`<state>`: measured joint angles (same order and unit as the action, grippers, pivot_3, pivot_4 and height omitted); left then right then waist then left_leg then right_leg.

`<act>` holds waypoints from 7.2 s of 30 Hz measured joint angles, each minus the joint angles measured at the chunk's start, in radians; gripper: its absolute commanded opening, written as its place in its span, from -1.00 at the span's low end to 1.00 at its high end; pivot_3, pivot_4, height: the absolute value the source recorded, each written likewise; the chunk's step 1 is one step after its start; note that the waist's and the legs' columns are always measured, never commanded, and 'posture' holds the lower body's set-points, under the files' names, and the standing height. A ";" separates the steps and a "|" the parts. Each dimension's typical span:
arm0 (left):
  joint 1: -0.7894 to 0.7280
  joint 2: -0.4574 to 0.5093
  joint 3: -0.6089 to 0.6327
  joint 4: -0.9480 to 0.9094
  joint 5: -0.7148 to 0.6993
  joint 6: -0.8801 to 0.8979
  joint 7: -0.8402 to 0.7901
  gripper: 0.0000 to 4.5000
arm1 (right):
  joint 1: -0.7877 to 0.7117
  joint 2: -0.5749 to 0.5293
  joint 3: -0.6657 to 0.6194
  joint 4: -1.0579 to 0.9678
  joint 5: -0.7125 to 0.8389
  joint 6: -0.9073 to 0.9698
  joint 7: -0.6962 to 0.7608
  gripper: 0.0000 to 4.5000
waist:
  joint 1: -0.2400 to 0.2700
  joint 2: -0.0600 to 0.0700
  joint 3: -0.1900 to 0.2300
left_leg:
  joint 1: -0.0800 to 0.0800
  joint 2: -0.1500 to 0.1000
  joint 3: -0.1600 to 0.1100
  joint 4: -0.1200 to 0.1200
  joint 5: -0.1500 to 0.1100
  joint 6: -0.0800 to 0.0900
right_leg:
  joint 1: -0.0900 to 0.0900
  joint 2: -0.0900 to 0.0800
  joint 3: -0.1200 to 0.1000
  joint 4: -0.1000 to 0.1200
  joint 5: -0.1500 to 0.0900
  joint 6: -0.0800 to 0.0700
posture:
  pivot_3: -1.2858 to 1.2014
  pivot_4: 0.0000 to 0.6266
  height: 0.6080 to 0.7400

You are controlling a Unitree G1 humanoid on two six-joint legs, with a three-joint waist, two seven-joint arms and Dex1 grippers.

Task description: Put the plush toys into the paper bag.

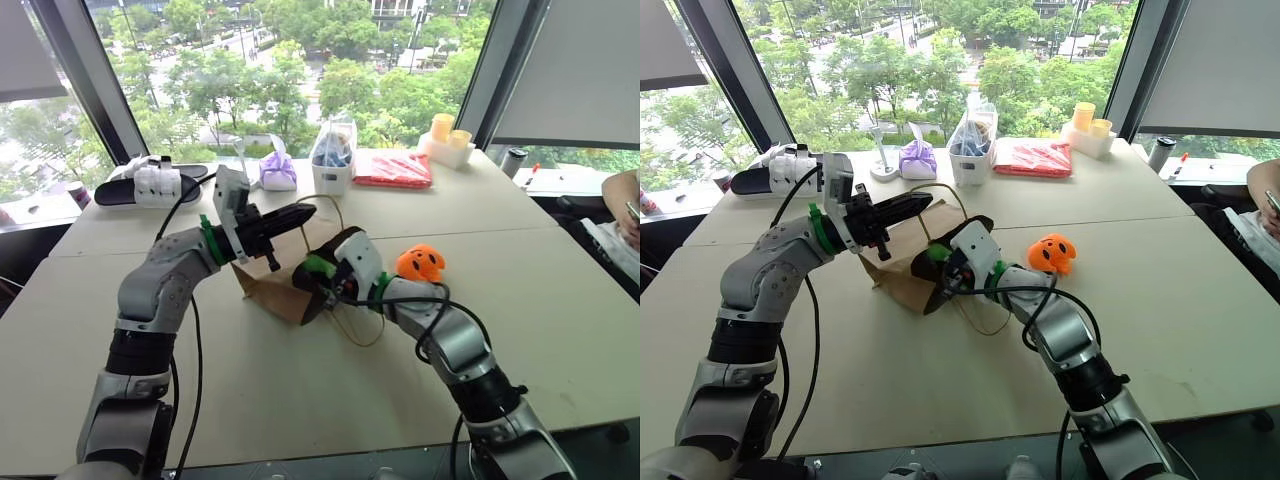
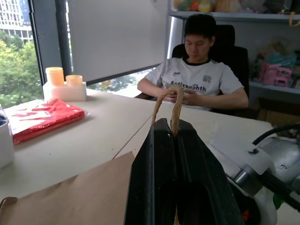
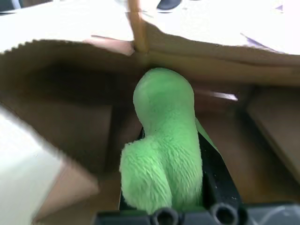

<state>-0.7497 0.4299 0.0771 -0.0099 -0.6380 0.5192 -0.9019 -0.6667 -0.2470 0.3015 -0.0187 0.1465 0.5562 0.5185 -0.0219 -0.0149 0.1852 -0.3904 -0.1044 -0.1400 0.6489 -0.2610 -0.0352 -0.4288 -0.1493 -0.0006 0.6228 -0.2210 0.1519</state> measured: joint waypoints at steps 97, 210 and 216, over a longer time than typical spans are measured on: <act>0.011 -0.017 0.027 -0.083 -0.074 0.083 0.058 -1.00 | -0.067 0.057 -0.056 0.260 -0.066 -0.155 -0.010 0.57 | 0.001 0.000 0.000 | 0.000 0.000 0.000 0.000 0.000 -0.001 | 0.000 0.000 0.001 -0.001 0.000 0.000 | 0.03 -0.52 1.00; -0.232 0.081 0.016 0.678 0.323 -0.251 -0.400 1.00 | 0.241 -0.587 -0.738 -0.491 0.732 0.521 -0.070 0.97 | 0.011 -0.001 0.000 | -0.002 -0.001 0.003 0.004 -0.005 0.010 | 0.002 -0.001 -0.001 -0.003 0.001 0.002 | 0.03 -0.52 1.00; -0.152 0.092 0.005 0.532 0.289 -0.178 -0.437 1.00 | 0.352 -0.575 -0.723 -0.479 0.691 0.467 -0.059 0.97 | 0.006 0.000 0.000 | -0.001 0.000 0.002 0.003 -0.005 0.010 | 0.002 -0.001 -0.001 -0.002 0.001 0.002 | 0.03 -0.52 1.00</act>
<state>-0.9020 0.5223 0.0819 0.5220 -0.3488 0.3413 -1.3385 -0.3150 -0.8218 -0.4220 -0.4975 0.8379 1.0232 0.4593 -0.0154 -0.0154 0.1850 -0.3917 -0.1048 -0.1382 0.6521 -0.2662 -0.0257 -0.4267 -0.1503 -0.0015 0.6206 -0.2198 0.1535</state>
